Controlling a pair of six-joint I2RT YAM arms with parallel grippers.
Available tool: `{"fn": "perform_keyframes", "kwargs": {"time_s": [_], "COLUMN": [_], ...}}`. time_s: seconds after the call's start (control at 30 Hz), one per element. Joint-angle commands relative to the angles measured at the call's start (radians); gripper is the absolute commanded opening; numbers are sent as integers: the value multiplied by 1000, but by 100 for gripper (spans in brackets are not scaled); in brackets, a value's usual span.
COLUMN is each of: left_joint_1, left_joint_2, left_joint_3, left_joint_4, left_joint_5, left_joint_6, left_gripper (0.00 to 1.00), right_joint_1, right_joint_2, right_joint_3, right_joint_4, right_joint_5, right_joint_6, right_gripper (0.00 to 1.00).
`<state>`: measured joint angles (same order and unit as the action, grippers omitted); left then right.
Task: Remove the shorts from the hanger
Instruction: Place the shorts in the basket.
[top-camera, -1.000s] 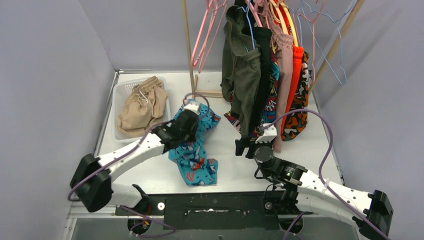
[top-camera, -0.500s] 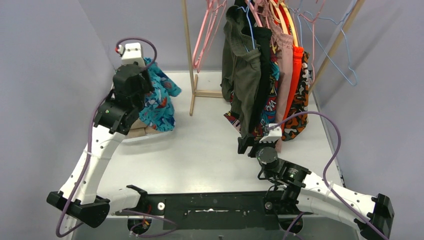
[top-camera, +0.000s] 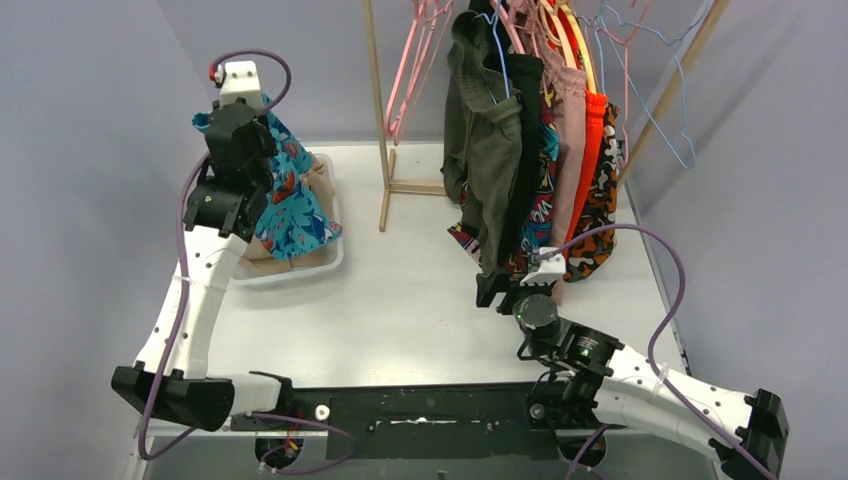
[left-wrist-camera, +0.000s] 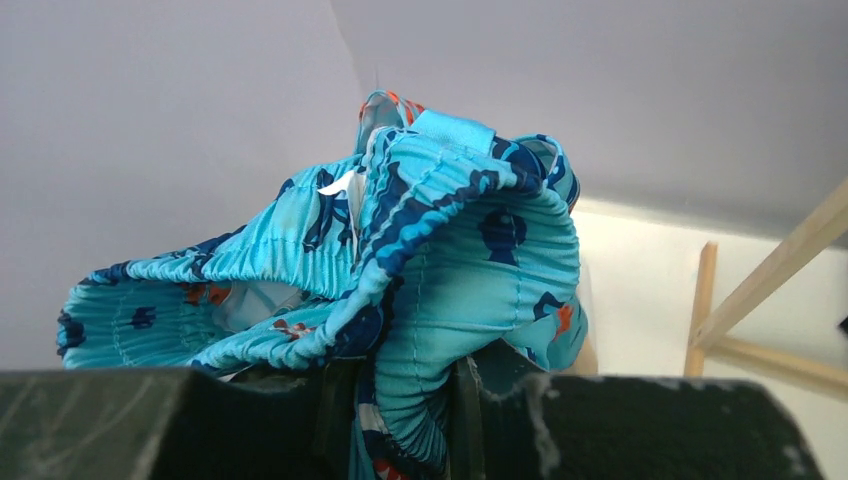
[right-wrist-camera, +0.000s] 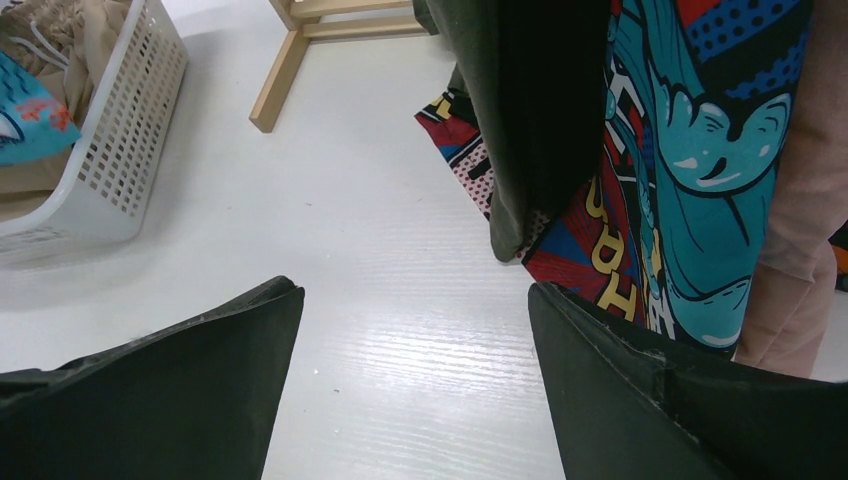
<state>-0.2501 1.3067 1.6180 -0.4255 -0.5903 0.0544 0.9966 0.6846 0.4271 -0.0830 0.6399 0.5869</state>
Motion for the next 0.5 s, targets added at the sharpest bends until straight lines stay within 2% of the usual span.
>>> {"fn": "perform_keyframes", "kwargs": {"time_s": [0.0, 0.07, 0.17, 0.2, 0.27, 0.33, 0.47], "left_joint_1": [90, 163, 258, 304, 372, 386, 386], "left_joint_2": [4, 40, 108, 131, 196, 266, 418], "left_joint_3": [-225, -302, -373, -391, -351, -280, -116], "left_joint_4": [114, 107, 105, 124, 85, 30, -100], "left_joint_5": [190, 302, 352, 409, 542, 608, 634], "left_joint_6": [-88, -150, -242, -263, -284, -262, -235], "left_gripper": [0, 0, 0, 0, 0, 0, 0], "right_joint_1": [7, 6, 6, 7, 6, 7, 5], "right_joint_2": [-27, -36, -59, -67, -82, -94, -103], "right_joint_3": [8, 10, 12, 12, 9, 6, -4], "right_joint_4": [49, 35, 6, -5, -16, -24, -7], "right_joint_5": [28, 27, 25, 26, 32, 38, 54], "right_joint_6": [-10, -9, -5, -2, 5, 10, 19], "right_gripper": [86, 86, 86, 86, 86, 86, 86]}}
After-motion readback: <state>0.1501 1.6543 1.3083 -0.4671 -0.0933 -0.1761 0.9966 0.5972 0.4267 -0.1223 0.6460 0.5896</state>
